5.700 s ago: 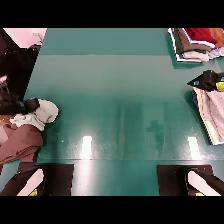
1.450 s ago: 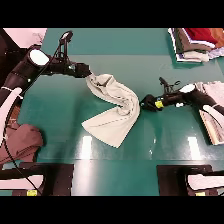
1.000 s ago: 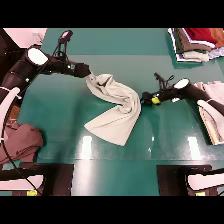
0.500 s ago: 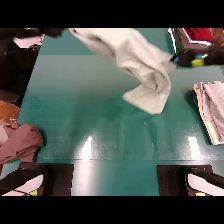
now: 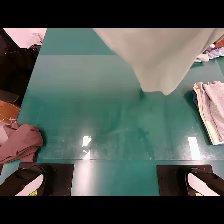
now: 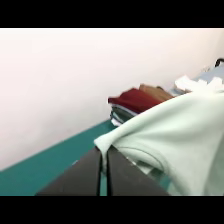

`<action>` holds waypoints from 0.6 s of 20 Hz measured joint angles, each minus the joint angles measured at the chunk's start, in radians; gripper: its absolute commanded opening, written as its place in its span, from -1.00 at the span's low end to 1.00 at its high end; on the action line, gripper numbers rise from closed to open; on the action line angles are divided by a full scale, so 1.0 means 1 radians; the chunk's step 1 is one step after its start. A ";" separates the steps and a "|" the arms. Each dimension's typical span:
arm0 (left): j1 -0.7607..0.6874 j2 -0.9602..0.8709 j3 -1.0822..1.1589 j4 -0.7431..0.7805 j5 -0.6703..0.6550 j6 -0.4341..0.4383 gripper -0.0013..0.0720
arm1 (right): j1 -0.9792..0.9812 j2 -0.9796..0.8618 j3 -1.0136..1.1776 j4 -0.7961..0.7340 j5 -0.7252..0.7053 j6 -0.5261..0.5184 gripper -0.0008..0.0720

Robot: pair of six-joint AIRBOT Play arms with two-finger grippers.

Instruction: Fold the shirts.

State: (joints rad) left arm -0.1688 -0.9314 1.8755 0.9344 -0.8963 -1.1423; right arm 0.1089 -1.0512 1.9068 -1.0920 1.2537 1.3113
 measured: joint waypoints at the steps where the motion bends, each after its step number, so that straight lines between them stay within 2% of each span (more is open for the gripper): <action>1: 0.000 0.006 0.030 0.000 -0.017 0.000 -0.89 | 0.000 0.003 0.031 -0.002 0.010 0.000 -0.94; 4: 0.000 0.013 0.091 0.000 -0.069 0.000 -0.89 | 0.000 0.009 0.080 -0.007 0.021 0.007 -0.94; 7: 0.000 0.000 0.077 0.004 -0.136 -0.004 -0.89 | 0.003 0.000 0.032 -0.012 0.031 0.033 -0.94; 12: 0.002 -0.075 -0.151 0.054 -0.264 -0.011 -0.89 | 0.098 -0.098 -0.208 -0.017 0.085 0.060 -0.94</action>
State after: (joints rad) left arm -0.1673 -1.0061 1.7245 0.9882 -1.1603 -1.1530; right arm 0.2066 -1.1496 1.6993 -1.1091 1.3392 1.3708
